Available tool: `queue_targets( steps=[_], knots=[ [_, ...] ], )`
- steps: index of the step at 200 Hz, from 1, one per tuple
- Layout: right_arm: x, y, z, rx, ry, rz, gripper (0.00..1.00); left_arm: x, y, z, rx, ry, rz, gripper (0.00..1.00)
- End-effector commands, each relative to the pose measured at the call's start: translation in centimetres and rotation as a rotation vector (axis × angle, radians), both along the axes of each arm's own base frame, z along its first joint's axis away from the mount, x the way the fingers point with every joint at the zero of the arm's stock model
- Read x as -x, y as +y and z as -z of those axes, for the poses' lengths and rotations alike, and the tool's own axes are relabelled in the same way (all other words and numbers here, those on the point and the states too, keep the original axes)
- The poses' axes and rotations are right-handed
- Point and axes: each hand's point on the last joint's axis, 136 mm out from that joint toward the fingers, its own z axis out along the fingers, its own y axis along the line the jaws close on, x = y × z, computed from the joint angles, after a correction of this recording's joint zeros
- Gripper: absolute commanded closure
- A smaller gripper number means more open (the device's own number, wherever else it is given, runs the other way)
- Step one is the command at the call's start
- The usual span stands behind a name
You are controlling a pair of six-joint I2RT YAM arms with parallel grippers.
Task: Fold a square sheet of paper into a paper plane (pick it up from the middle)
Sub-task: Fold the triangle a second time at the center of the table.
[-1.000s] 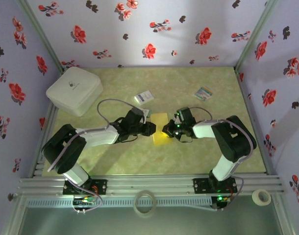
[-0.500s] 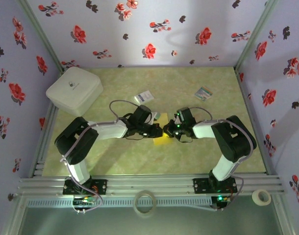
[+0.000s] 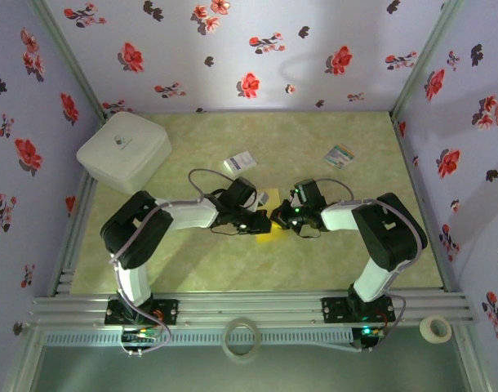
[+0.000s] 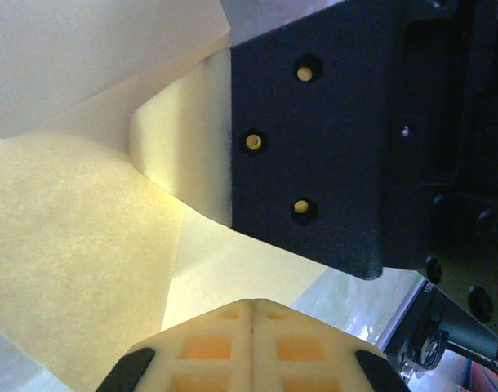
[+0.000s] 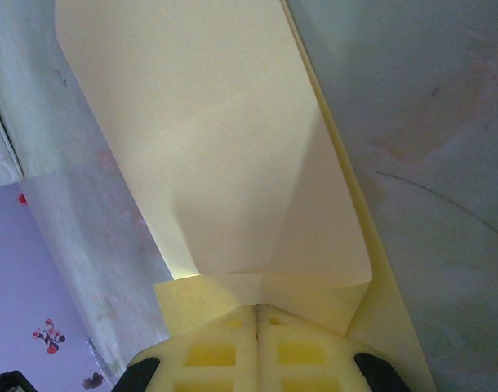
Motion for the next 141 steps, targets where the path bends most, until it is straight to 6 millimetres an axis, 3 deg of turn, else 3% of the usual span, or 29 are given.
queue_targets(
  steps=[1, 141],
  knots=[
    [1.1, -1.5, 2.1, 0.080, 0.069, 0.045, 1.00, 0.2, -0.2, 0.6, -0.029, 0.011, 0.020, 1.00],
    [1.2, -1.7, 2.5, 0.096, 0.076, 0.038, 1.00, 1.2, 2.1, 3.2, -0.137, 0.015, 0.031, 1.00]
  ],
)
